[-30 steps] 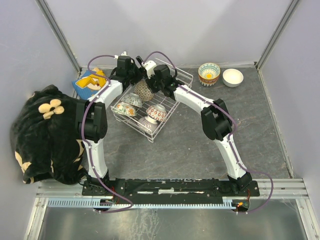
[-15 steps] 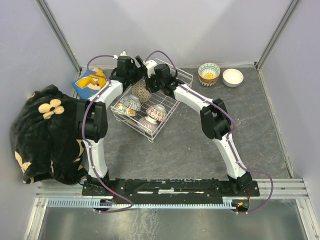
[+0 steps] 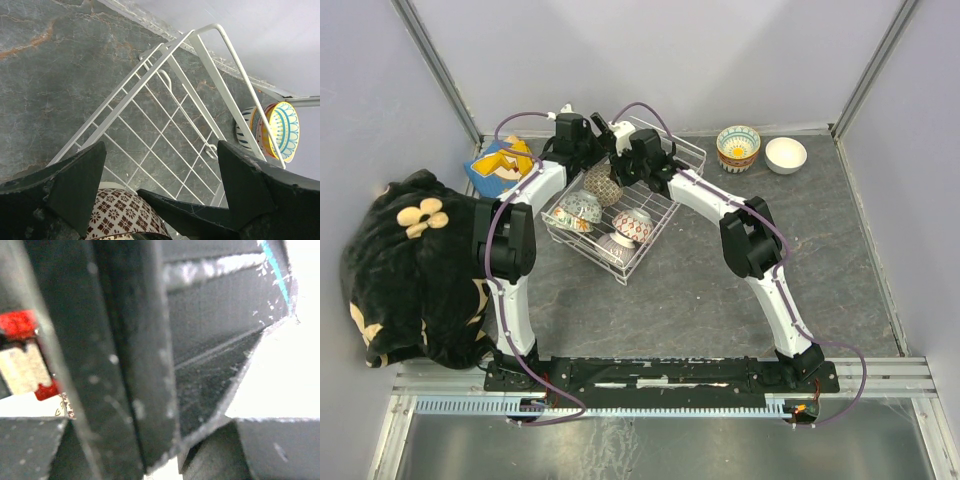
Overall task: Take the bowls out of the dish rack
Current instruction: Pick up the bowl from the dish rack.
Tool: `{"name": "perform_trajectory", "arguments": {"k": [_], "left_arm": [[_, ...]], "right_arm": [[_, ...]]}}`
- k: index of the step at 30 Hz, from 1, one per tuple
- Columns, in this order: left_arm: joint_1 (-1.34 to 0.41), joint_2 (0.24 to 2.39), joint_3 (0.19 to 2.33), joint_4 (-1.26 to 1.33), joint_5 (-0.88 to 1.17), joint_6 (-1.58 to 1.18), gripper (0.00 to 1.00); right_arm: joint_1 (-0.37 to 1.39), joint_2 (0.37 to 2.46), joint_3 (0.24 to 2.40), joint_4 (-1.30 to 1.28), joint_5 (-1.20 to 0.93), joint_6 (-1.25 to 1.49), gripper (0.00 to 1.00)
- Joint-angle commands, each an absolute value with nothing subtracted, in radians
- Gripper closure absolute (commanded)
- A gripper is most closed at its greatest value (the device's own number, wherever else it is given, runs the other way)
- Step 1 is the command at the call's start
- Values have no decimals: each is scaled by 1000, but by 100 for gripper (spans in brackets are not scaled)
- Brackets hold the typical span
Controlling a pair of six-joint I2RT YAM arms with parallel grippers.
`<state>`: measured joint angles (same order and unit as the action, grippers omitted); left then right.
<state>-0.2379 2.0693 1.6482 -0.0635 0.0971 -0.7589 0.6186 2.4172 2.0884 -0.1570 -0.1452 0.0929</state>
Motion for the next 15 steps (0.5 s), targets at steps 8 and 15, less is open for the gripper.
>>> {"name": "perform_trajectory", "arguments": {"k": [8, 15], "left_arm": [[-261, 2028, 1657, -66, 160, -787, 1], [-261, 2041, 1681, -72, 158, -792, 1]], "right_arm": [[544, 2372, 1995, -61, -17, 132, 62], [546, 2347, 1950, -35, -2, 122, 62]]}}
